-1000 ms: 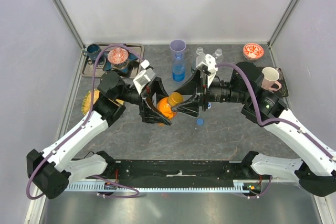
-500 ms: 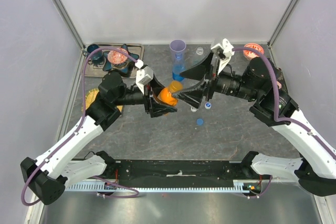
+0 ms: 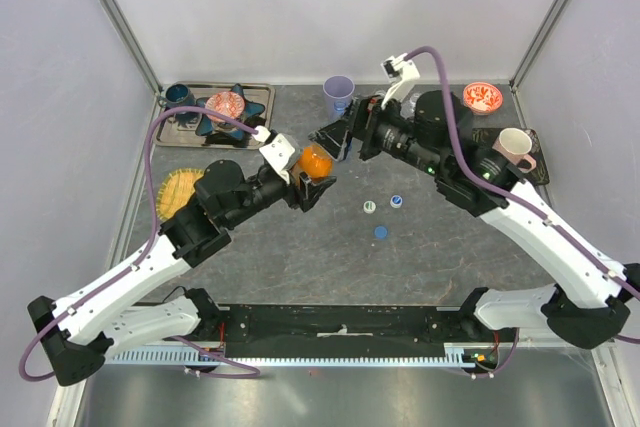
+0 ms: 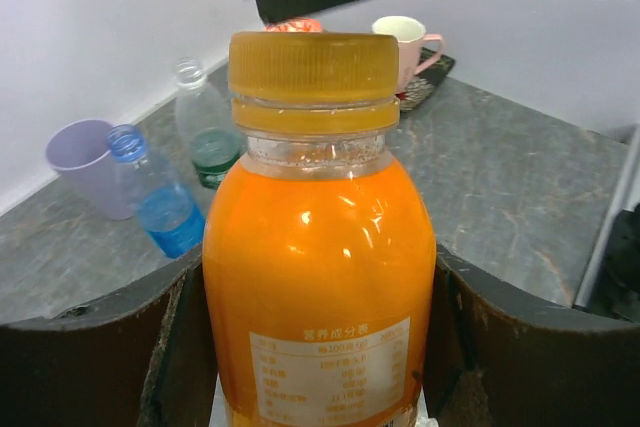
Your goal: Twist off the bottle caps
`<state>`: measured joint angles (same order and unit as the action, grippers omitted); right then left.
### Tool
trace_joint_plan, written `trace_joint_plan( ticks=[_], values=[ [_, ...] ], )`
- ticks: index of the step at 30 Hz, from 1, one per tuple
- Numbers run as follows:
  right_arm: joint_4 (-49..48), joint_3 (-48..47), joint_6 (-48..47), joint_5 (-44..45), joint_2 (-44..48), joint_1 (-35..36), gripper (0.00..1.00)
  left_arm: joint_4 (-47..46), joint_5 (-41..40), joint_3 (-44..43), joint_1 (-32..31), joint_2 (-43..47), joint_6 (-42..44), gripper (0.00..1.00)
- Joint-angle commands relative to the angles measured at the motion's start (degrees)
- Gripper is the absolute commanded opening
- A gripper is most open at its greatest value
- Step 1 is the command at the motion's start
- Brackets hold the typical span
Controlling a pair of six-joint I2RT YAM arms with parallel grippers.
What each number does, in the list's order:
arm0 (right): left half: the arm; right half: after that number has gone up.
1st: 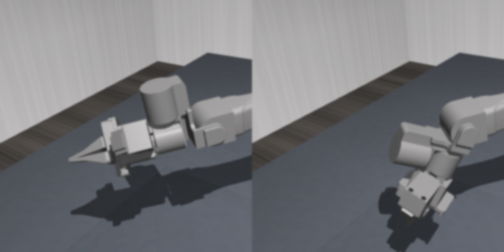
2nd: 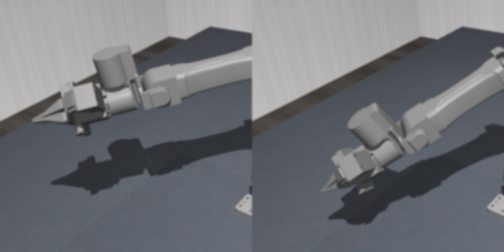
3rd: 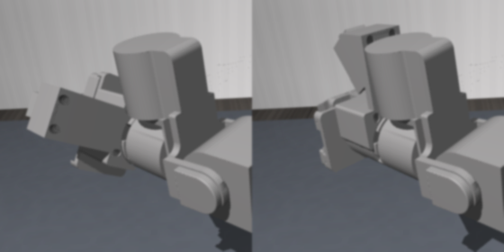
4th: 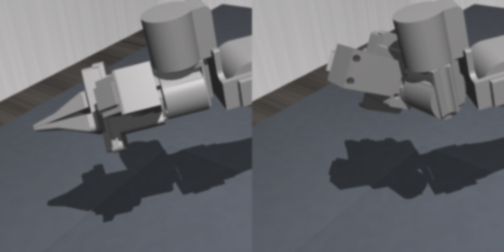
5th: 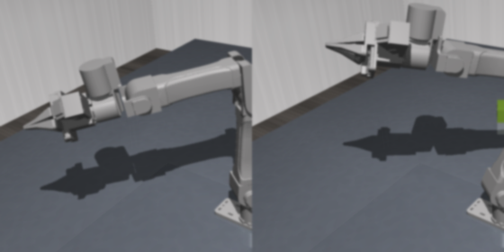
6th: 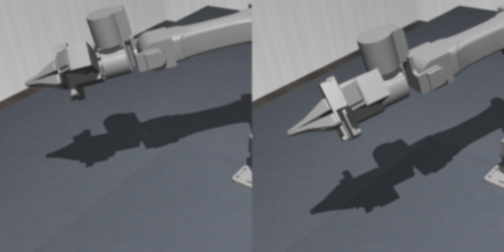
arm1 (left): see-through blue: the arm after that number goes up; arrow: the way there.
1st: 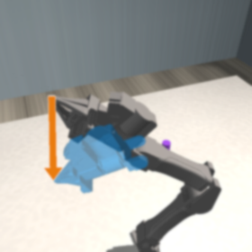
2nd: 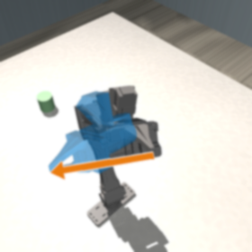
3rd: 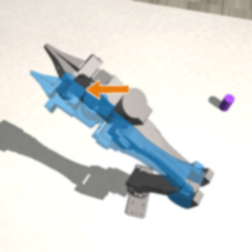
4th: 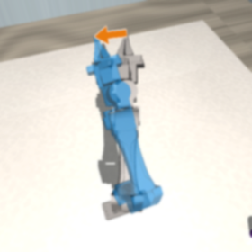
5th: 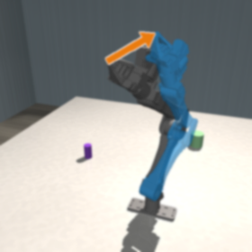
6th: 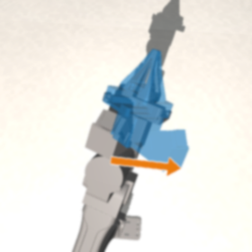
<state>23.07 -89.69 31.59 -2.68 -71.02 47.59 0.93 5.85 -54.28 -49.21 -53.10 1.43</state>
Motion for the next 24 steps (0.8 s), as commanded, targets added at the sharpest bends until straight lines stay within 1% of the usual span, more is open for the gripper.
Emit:
trace_joint_plan(
  ticks=[1,5,10,12,17,20,23,24],
  values=[
    [0.2,-2.2,2.9,2.4,-1.7,1.3,0.93,-1.3,-8.9,0.3,-1.0,0.3,4.6,0.35],
    [0.2,-2.2,2.9,2.4,-3.2,1.8,0.88,-1.3,-9.2,0.5,-1.2,0.4,4.7,0.34],
    [-0.1,-1.7,2.9,2.4,-3.9,1.9,0.77,-1.3,-9.5,0.7,-1.4,0.5,4.9,0.34],
    [-0.6,-1.2,2.9,3.6,-3.6,2.0,0.74,-1.3,-9.5,0.7,-1.4,0.5,5.0,0.34],
    [-1.4,0.0,3.1,4.2,-3.2,2.0,0.71,-1.3,-9.5,0.8,-1.5,0.5,4.9,0.34],
    [-1.8,0.5,3.1,4.1,-3.2,2.0,0.67,-1.3,-9.4,0.9,-1.5,0.5,4.8,0.34],
    [-2.0,0.7,3.0,3.7,-3.2,2.1,0.56,-1.3,-9.4,1.0,-1.5,0.5,4.7,0.34],
    [-2.0,0.8,3.1,3.2,-3.2,1.9,0.5,-1.3,-9.4,1.0,-1.5,0.6,4.8,0.34]
  ],
)
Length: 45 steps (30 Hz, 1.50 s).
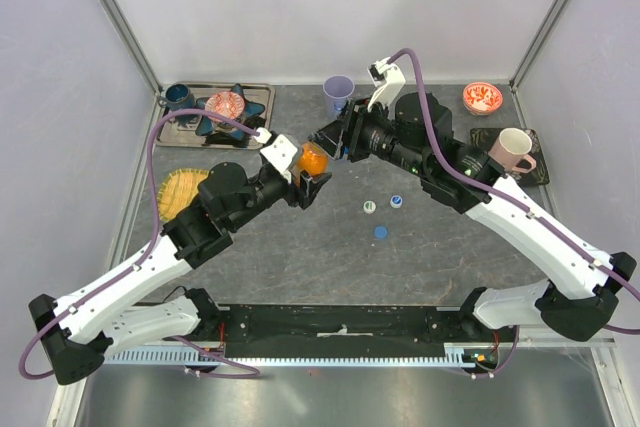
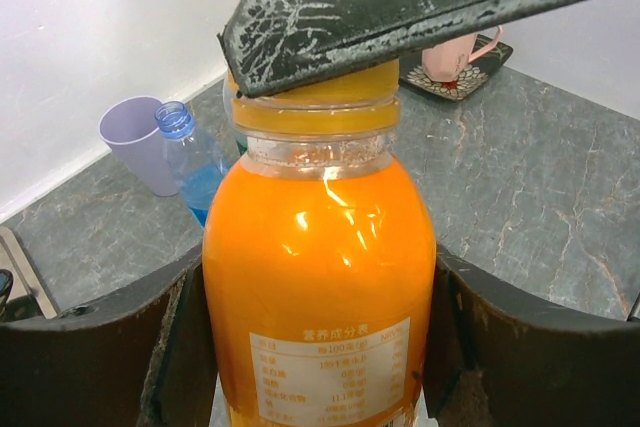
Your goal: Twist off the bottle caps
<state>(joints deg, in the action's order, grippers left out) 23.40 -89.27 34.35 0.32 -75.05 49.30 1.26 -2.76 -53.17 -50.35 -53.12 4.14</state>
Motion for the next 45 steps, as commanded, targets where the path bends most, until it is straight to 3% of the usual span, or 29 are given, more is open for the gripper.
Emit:
trace_joint_plan(
  ticks=[1,7,10,15,18,21,22,25,28,34,38,45],
  values=[
    [-2.4,0.6,0.4,-0.1,0.7,0.3,0.47,-1.7,-0.8,-0.2,-0.4,0.7,2.0,0.34],
    [-2.7,2.4,0.0,-3.6,1.1,0.3,0.26,-1.9,-0.6,-0.6,-0.4,1.1,1.7,0.34],
    [-2.7,2.6,-1.9,-7.2,1.2,0.3,0.0,-2.2,0.6,-0.7,-0.4,1.5,1.3,0.34],
    [-2.2,2.7,-8.6,-12.6,3.1,0.3,0.0,-1.8,5.4,-1.7,-0.2,2.8,-0.8,0.34],
    [-1.4,1.9,-14.0,-17.5,4.9,0.3,0.0,-1.6,14.2,-3.0,0.9,3.8,-2.5,0.34],
    [-0.8,1.0,-17.2,-23.4,6.4,0.3,0.0,-0.6,32.3,-4.8,4.2,3.6,-7.0,0.35],
    [-0.8,0.9,-18.5,-25.1,6.8,0.3,0.0,-1.1,42.8,-5.4,5.1,3.0,-8.7,0.36],
    [-0.9,0.9,-20.4,-30.5,7.8,0.3,0.0,-6.1,58.9,-7.1,7.5,0.1,-16.9,0.39],
    [-1.1,1.5,-21.8,-34.1,9.1,0.3,0.0,-12.0,68.0,-8.1,8.0,-2.8,-23.8,0.4],
    [-3.4,3.8,-23.9,-43.8,12.2,0.3,0.0,-23.2,78.8,-8.1,8.3,-7.9,-36.0,0.42],
    [-7.2,5.6,-23.7,-49.3,14.1,0.3,0.0,-32.2,81.4,-7.7,8.4,-10.7,-43.6,0.42],
    [-12.0,8.2,-21.9,-53.8,15.9,0.3,0.0,-34.1,82.5,-7.1,9.4,-12.7,-44.9,0.41]
  ],
)
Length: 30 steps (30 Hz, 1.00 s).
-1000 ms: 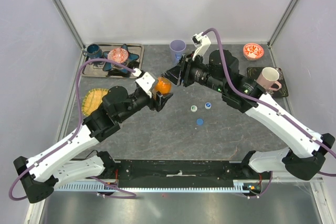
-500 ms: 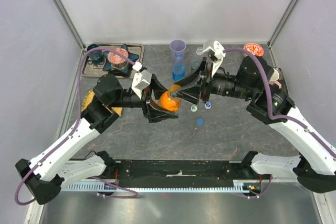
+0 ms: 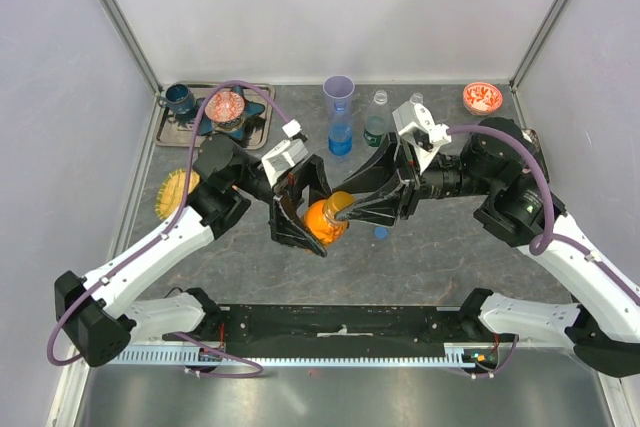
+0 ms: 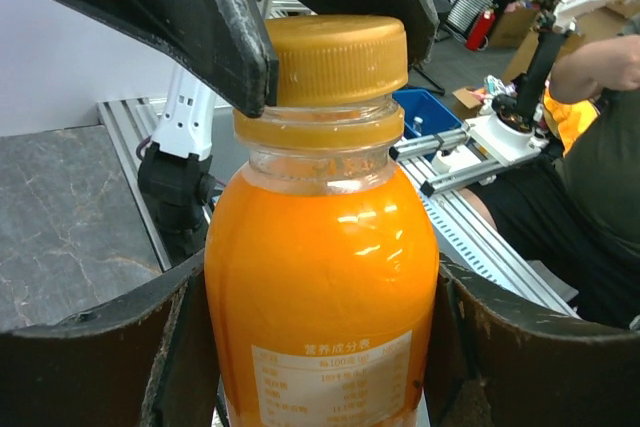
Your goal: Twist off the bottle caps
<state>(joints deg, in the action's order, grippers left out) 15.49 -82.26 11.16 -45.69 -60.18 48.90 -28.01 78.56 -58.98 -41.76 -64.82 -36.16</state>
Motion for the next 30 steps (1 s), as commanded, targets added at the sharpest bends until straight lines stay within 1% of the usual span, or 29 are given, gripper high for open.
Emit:
trace_joint_plan(
  ticks=[1,6,9,10,12,13,15,16,19,20,22,23,24,25,26,27,28,29,30],
  values=[
    [-4.8,1.4,2.3,-8.5,1.4,0.7,0.0,-4.9,1.3,-0.8,1.0,-1.0,-4.5,0.41],
    [-8.4,1.1,4.6,-12.7,2.2,0.7,0.0,-6.4,1.9,0.8,2.2,-1.2,-5.7,0.41],
    [-8.3,0.9,4.4,-10.5,2.8,0.7,0.0,-7.1,1.0,1.8,3.0,-0.7,-5.9,0.41],
    [-8.2,0.9,4.3,-6.0,3.3,0.7,0.0,-7.1,0.5,2.3,3.3,-0.2,-5.8,0.4],
    [-8.2,0.9,4.1,-1.2,4.0,0.7,0.0,-7.1,-0.5,3.0,4.0,0.2,-5.5,0.4],
    [-8.0,0.7,4.4,5.1,4.5,0.7,0.0,-6.9,-1.0,3.6,4.3,0.8,-5.3,0.4],
    [-7.1,0.3,4.0,11.6,4.8,0.7,0.0,-4.9,-1.9,4.1,4.9,1.4,-3.9,0.4],
    [-5.7,0.1,4.0,18.7,5.1,0.7,0.0,-3.6,-2.4,4.6,5.1,1.7,-3.2,0.4],
    [-1.9,-0.1,2.2,29.1,5.2,0.7,0.0,4.5,-5.6,5.5,5.5,4.2,2.7,0.4],
    [-0.6,0.2,2.2,38.0,5.2,0.7,0.0,10.2,-7.1,5.6,5.6,6.2,6.9,0.4],
    [3.6,2.1,3.3,48.0,4.9,0.7,0.0,15.8,-13.9,6.5,5.7,9.0,11.6,0.4],
    [4.7,3.5,4.0,55.3,4.9,0.7,0.0,19.0,-17.2,6.9,5.7,12.6,15.9,0.41],
    [5.5,7.5,4.7,57.5,4.9,0.7,0.0,23.5,-24.9,7.5,5.7,14.5,17.9,0.41],
    [6.5,10.0,6.5,59.0,4.9,0.7,0.0,25.0,-28.6,9.7,5.7,16.5,19.0,0.41],
    [6.7,15.6,7.6,60.2,4.9,0.6,0.0,26.3,-32.4,11.0,5.7,19.1,20.9,0.41],
    [6.6,18.5,9.0,60.6,4.9,0.7,0.0,27.6,-39.6,12.6,5.7,23.6,21.0,0.41],
    [5.3,21.6,11.1,60.0,4.7,0.7,0.0,27.7,-42.7,15.8,5.7,26.5,21.0,0.41],
    [4.0,27.4,12.4,59.1,4.5,0.8,0.0,27.7,-45.2,17.2,5.7,29.0,21.0,0.41],
    [2.8,30.0,13.5,57.5,3.6,0.7,0.0,29.6,-49.9,18.5,5.7,34.0,21.0,0.41]
  ],
)
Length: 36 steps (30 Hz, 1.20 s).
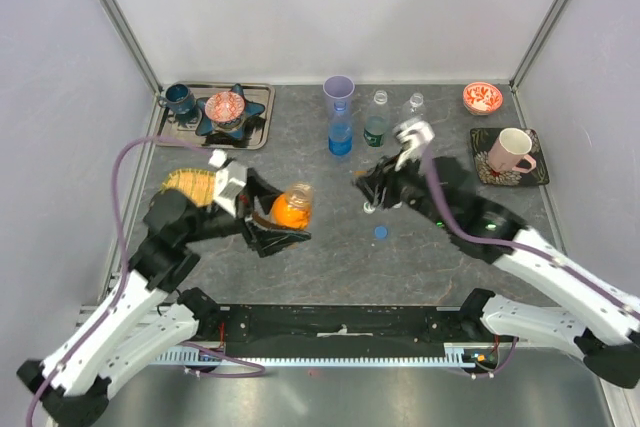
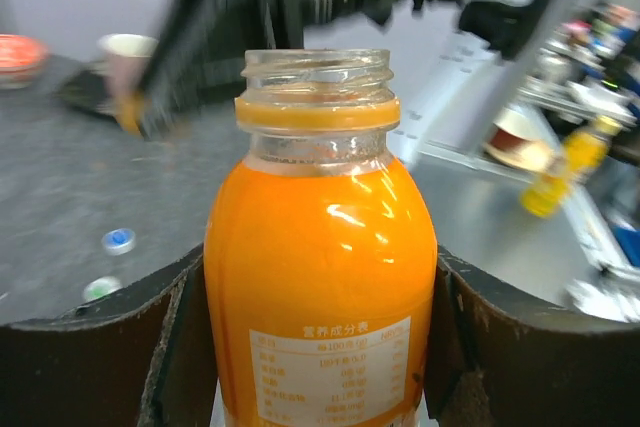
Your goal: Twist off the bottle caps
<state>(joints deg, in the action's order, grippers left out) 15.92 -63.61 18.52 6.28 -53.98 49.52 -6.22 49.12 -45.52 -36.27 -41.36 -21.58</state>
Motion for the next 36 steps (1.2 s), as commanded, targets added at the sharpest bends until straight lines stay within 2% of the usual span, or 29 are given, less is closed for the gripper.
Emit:
trace_joint_plan(
  ticks=[1,3,7,15,26,29,30,32,33,36],
  values=[
    [-0.9,13.9,8.0,4.5,-3.2,0.1,0.0,8.8,-22.2,7.2,0.2,12.8,6.4,0.41],
    [-3.7,19.0,9.2,2.8,-6.3,0.1,0.0,10.2,-26.3,8.5,0.2,16.9,6.6,0.43],
    [-9.3,21.3,10.0,2.1,-13.9,0.6,0.0,14.9,-29.0,9.2,0.2,22.5,7.9,0.43],
    [-14.2,18.5,10.7,1.5,-31.3,1.6,0.0,16.7,-29.5,10.8,0.2,24.9,7.9,0.43],
    [-11.4,13.6,11.8,6.1,-41.6,1.5,0.0,17.7,-29.3,11.8,0.2,25.6,8.2,0.43],
    [-10.0,12.9,11.6,6.3,-43.0,1.6,0.11,17.9,-29.6,11.9,0.2,25.8,8.3,0.43],
    [-9.8,12.9,11.7,5.8,-43.2,1.6,0.28,18.1,-29.8,12.0,0.2,25.9,8.5,0.43],
    [-9.5,13.2,11.7,5.6,-43.1,1.7,0.42,18.4,-30.3,12.0,0.2,26.0,8.5,0.43],
    [-9.4,13.4,11.9,5.7,-42.7,1.7,0.54,18.3,-30.3,12.1,0.2,26.1,8.5,0.43],
    [-9.2,14.0,12.4,5.6,-40.8,1.7,0.68,18.3,-30.4,12.4,0.2,25.7,8.5,0.44]
  ],
)
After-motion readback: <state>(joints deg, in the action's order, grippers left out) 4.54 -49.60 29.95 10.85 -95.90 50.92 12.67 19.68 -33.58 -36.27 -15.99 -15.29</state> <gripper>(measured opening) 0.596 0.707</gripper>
